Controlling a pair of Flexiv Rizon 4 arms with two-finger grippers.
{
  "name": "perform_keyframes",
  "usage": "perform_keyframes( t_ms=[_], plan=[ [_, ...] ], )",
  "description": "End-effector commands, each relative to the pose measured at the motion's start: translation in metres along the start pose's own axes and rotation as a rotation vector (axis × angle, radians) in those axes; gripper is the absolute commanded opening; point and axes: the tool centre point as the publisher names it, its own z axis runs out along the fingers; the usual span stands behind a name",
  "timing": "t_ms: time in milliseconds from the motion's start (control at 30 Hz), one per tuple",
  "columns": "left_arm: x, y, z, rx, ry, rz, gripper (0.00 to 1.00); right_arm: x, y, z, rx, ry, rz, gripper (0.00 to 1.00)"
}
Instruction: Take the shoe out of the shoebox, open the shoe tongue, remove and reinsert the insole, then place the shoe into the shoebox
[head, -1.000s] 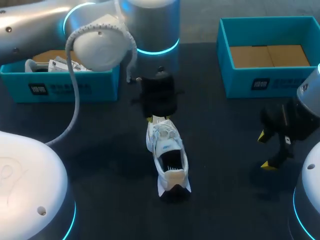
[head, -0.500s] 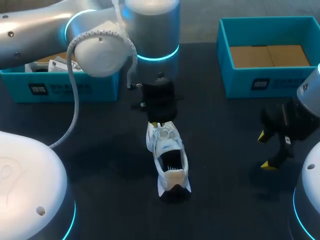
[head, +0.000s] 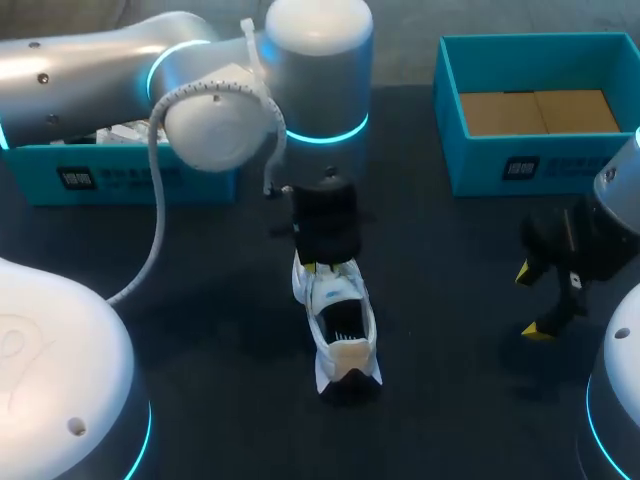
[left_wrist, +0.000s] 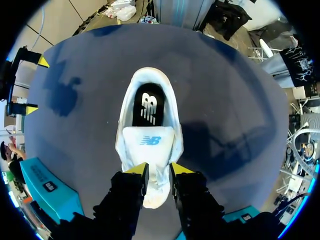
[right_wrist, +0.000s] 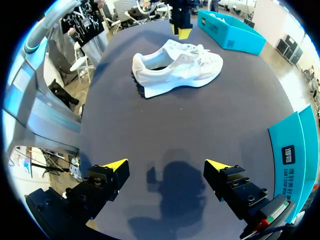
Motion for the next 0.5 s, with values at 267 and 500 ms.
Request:
perform_keyframes(
  t_ms=[267, 500],
  plan=[
    [-0.009, -0.019, 0.032, 0.032, 0.019, 0.029, 0.29, 0.002, 0.000, 0.000, 0.000, -0.003, 0.000, 1.00],
    [-0.007, -0.025, 0.035, 0.044, 0.025, 0.032, 0.31, 0.002, 0.000, 0.000, 0.000, -0.003, 0.000, 1.00]
  ],
)
